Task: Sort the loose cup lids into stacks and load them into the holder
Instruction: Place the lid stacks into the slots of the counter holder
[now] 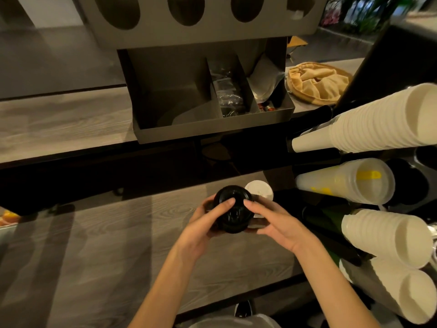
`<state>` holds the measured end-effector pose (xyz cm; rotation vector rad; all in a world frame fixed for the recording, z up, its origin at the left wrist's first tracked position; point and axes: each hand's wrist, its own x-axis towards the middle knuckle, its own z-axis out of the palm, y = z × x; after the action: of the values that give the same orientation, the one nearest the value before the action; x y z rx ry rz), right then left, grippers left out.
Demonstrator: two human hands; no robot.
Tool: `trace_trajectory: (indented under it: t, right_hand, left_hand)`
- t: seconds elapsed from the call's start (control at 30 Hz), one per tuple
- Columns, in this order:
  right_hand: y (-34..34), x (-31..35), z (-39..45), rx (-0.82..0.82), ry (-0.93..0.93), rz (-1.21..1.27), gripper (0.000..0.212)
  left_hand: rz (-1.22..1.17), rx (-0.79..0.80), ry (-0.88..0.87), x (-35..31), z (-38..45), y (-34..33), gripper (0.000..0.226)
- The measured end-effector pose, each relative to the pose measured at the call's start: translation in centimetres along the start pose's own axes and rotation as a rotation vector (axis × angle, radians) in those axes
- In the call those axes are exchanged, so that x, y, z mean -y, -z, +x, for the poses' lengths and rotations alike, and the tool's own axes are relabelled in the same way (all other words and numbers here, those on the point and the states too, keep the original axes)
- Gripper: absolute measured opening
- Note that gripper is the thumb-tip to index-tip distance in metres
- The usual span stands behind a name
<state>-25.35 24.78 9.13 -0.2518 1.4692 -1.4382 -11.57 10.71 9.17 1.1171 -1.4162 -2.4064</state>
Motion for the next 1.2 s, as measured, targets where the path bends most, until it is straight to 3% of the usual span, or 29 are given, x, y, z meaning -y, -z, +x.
trace_trajectory:
  t: [0.13, 0.27, 0.37, 0.47, 0.57, 0.77, 0.87, 1.0, 1.2]
  right_hand:
    - [-1.6, 4.6, 0.1, -0.057, 0.037, 0.066, 0.049]
    - [-2.9, 10.2, 0.1, -0.095, 0.051, 0.164, 0.044]
    - [-3.4, 13.3, 0.1, -0.024, 0.04, 0.228, 0.061]
    - [-4.1, 15.5, -0.1, 0.088, 0.053, 0.247, 0.062]
    - [-4.4, 17.0, -0.3, 0.109, 0.098, 0.214, 0.059]
    - [-5.7, 18.6, -0.3, 0.022, 0.429, 0.005, 0.034]
    - [-6.0, 19.2, -0.4, -0.035, 0.664, -0.148, 0.04]
    - [-7.2, 19.8, -1.4, 0.041, 0.693, -0.277, 0.038]
    - [-7.9, 21.3, -1.8, -0.015, 0.763, -0.392, 0.061]
  left_hand:
    - [0.042, -0.018, -0.062, -5.2, 0.1, -1.4, 0.07]
    - [0.171, 0.126, -0.224, -10.2, 0.0, -1.2, 0.066]
    - [0.234, 0.152, -0.4, -11.8, 0.2, -1.0, 0.076]
    - [0.324, 0.117, -0.593, -12.4, 0.6, -1.2, 0.088]
    - [0.31, 0.064, -0.7, -13.0, 0.5, -1.2, 0.081]
    - [0.358, 0.04, -0.767, -14.8, -0.1, -1.1, 0.082]
    - [0.441, 0.041, -0.787, -15.8, -0.5, -0.7, 0.088]
    - [0.484, 0.045, -0.823, -17.1, -1.2, -0.9, 0.087]
    - [0.559, 0.193, -0.853, -19.0, -1.9, -0.5, 0.109]
